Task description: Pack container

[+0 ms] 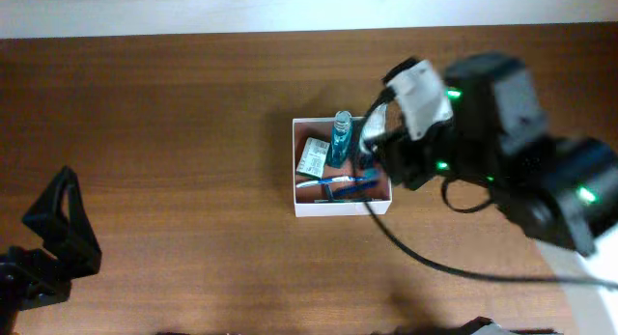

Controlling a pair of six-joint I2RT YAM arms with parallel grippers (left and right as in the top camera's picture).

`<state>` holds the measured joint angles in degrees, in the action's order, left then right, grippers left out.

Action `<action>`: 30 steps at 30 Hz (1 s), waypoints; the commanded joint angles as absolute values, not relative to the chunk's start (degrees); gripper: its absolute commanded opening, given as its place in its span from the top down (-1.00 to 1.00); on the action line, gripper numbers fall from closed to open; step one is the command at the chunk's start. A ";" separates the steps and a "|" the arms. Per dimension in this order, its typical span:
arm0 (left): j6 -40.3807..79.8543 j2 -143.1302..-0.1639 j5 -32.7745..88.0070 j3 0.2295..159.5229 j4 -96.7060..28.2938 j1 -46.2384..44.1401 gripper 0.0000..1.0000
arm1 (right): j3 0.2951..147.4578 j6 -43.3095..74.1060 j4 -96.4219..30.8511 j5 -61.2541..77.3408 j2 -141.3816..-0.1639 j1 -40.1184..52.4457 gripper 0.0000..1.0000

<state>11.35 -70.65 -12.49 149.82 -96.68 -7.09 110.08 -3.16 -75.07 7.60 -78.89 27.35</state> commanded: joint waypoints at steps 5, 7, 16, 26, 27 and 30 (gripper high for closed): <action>10.44 -70.67 -13.13 149.71 -96.68 -6.85 -0.99 | 110.59 -2.50 -69.63 -10.22 -66.96 23.70 -0.25; 10.44 -70.67 -13.13 149.71 -96.68 -6.85 -0.99 | 110.56 -2.50 -70.50 -11.22 -65.06 21.91 -0.26; 10.44 -70.67 -13.13 149.71 -96.66 -6.85 -0.99 | 94.59 -2.48 -67.26 0.16 -46.98 4.95 -0.28; 10.44 -70.67 -13.13 149.71 -96.68 -6.85 -0.99 | 45.12 -2.48 -46.59 1.13 -13.19 0.67 -0.53; 10.44 -70.67 -13.13 149.71 -96.66 -6.85 -0.99 | 40.58 -2.48 -44.66 1.13 -10.13 0.67 -0.56; 10.44 -70.67 -13.13 149.71 -96.68 -6.85 -0.99 | 29.58 -2.46 -41.69 2.50 -3.95 0.67 -0.64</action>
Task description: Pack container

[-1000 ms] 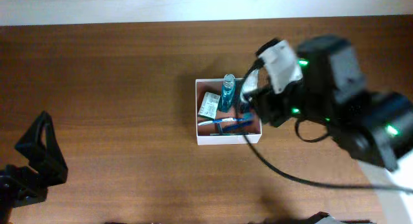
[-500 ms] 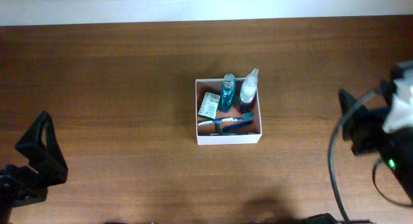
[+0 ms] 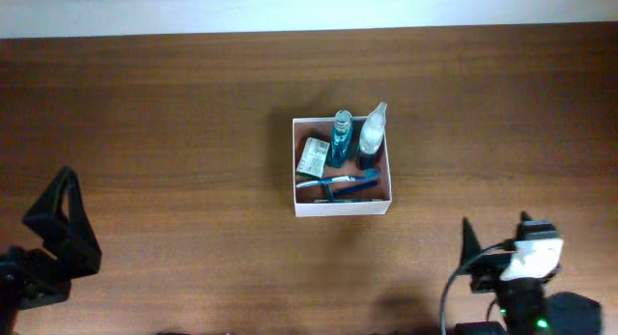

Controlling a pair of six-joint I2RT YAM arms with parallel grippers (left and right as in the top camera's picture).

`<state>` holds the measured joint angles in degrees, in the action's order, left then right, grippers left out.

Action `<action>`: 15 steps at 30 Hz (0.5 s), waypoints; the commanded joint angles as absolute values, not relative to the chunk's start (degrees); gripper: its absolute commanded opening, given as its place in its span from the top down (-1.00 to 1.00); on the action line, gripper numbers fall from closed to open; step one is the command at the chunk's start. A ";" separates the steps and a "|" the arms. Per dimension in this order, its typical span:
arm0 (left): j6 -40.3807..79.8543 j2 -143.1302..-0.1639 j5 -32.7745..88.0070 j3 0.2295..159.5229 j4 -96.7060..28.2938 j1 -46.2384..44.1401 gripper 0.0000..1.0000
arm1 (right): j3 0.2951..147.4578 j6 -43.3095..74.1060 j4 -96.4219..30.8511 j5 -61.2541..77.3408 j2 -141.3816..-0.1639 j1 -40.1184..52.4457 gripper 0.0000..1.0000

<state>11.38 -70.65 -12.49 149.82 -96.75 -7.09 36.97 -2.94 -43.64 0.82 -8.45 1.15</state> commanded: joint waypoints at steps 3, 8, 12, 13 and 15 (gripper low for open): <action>10.44 -70.67 -13.15 149.71 -96.68 -6.85 -0.99 | 22.61 -2.48 -38.28 4.01 -0.82 0.69 -0.66; 10.44 -70.67 -13.13 149.71 -96.68 -6.85 -0.99 | 14.66 -2.48 -33.17 5.80 -0.21 0.73 -0.82; 10.44 -70.67 -13.13 149.71 -96.68 -6.85 -0.99 | 9.74 -2.48 -31.53 5.80 -0.19 0.73 -0.97; 10.44 -70.67 -13.13 149.71 -96.66 -6.85 -0.99 | 8.95 -2.50 -31.42 5.78 -0.19 0.73 -0.97; 10.44 -70.67 -13.13 149.71 -96.66 -6.85 -0.99 | 8.47 -2.50 -31.11 5.58 -0.19 0.73 -0.97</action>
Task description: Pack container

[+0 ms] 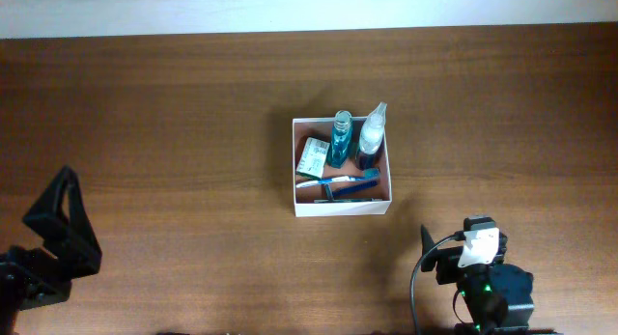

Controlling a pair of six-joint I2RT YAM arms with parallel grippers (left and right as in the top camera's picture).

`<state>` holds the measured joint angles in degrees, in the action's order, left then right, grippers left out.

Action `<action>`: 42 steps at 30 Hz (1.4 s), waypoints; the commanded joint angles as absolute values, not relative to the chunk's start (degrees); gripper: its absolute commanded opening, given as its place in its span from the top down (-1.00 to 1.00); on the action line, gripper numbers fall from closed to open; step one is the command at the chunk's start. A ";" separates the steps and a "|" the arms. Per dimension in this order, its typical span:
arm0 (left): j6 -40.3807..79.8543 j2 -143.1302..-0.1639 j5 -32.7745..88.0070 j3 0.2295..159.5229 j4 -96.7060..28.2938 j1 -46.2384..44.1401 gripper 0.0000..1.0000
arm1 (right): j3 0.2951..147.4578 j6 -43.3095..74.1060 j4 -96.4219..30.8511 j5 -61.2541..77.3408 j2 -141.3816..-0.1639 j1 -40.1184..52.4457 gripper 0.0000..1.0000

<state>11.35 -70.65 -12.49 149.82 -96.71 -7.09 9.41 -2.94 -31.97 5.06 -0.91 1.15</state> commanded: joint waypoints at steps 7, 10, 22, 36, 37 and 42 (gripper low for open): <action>10.44 -70.67 -13.13 149.71 -96.66 -6.85 -0.99 | 8.45 -2.50 -31.03 5.58 -0.19 0.73 -0.97; 10.44 -70.67 -13.13 149.71 -96.66 -6.85 -0.99 | 8.45 -2.50 -31.03 5.58 -0.21 0.73 -0.97; 10.44 -70.67 -13.13 149.71 -96.68 -6.85 -0.99 | 8.45 -2.50 -31.03 5.58 -0.21 0.73 -0.97; 10.20 -61.76 -16.80 131.15 -91.96 -1.26 -0.99 | 8.45 -2.50 -31.03 5.58 -0.21 0.73 -0.97; 10.22 -58.22 -16.69 123.02 -86.76 -0.73 -0.99 | 8.45 -2.50 -31.03 5.58 -0.21 0.73 -0.97; 10.20 -44.71 -13.23 91.90 -65.19 -0.67 -0.99 | 8.45 -2.50 -31.03 5.58 -0.21 0.73 -0.97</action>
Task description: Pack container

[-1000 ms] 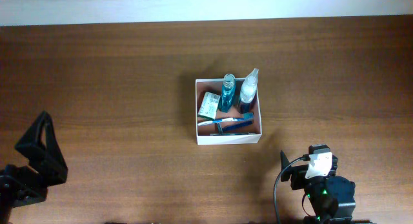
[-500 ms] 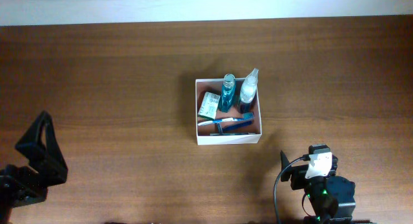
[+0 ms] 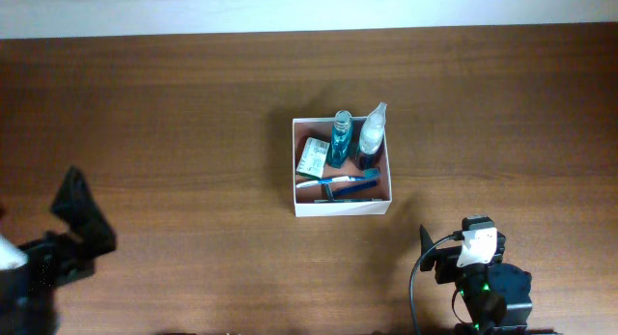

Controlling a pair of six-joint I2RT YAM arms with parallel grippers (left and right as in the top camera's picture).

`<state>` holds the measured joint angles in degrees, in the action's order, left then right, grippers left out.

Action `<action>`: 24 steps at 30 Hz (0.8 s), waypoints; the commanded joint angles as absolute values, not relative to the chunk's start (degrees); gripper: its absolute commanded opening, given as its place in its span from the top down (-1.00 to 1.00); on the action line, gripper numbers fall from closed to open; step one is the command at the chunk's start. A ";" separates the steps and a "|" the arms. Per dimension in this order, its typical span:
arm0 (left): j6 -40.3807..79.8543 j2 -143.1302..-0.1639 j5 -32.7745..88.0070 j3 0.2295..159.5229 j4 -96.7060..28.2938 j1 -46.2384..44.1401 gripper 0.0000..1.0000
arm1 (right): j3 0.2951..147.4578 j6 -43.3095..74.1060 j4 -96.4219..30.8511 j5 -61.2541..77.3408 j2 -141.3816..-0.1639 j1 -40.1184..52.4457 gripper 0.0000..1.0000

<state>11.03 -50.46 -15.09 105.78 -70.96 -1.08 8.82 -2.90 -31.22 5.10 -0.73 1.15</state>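
A white box (image 3: 343, 210) sits at the table's middle. Inside, a blue bottle (image 3: 341, 134) and a clear spray bottle (image 3: 372, 130) stand along the far wall. A pale packet (image 3: 313, 157) lies at the left, and a blue toothbrush-like item (image 3: 340, 183) lies across the front. My left gripper (image 3: 83, 215) is at the lower left edge, blurred and far from the box. The right gripper (image 3: 426, 242) is folded back at the lower right, below the box. Neither gripper shows whether its jaws are open or shut.
A brown wooden table (image 3: 193, 113) spreads around the box. A pale wall strip (image 3: 290, 7) runs along the far edge. A black cable (image 3: 417, 287) loops beside the right arm.
My left arm has shifted at the lower left, and its gripper now sits slightly lower and further right, turned and blurred. The right arm and the box contents are unchanged.
My right gripper was first over the box's right side, at the clear spray bottle. Then the bottle stood free in the box and the right arm was back at the lower right edge. It then sat a little further left, and now the left arm has shifted.
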 commanded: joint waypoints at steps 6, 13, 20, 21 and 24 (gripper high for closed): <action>10.22 -28.88 -4.47 57.10 -42.68 0.49 -0.99 | 8.45 -2.50 -31.03 5.58 -0.21 0.73 -0.97; 10.24 -18.48 -0.84 33.69 -32.82 2.48 -0.99 | 8.45 -2.50 -31.03 5.58 -0.21 0.73 -0.97; 10.26 -11.97 -0.80 21.37 -30.79 2.46 -0.99 | 8.45 -2.50 -31.03 5.58 -0.21 0.73 -0.97; 10.26 -10.20 -0.82 18.94 -29.63 2.46 -0.99 | 8.45 -2.50 -31.03 5.58 -0.21 0.73 -0.97; 10.26 -6.59 -0.78 13.96 -27.64 2.46 -0.99 | 8.45 -2.50 -31.03 5.58 -0.21 0.73 -0.97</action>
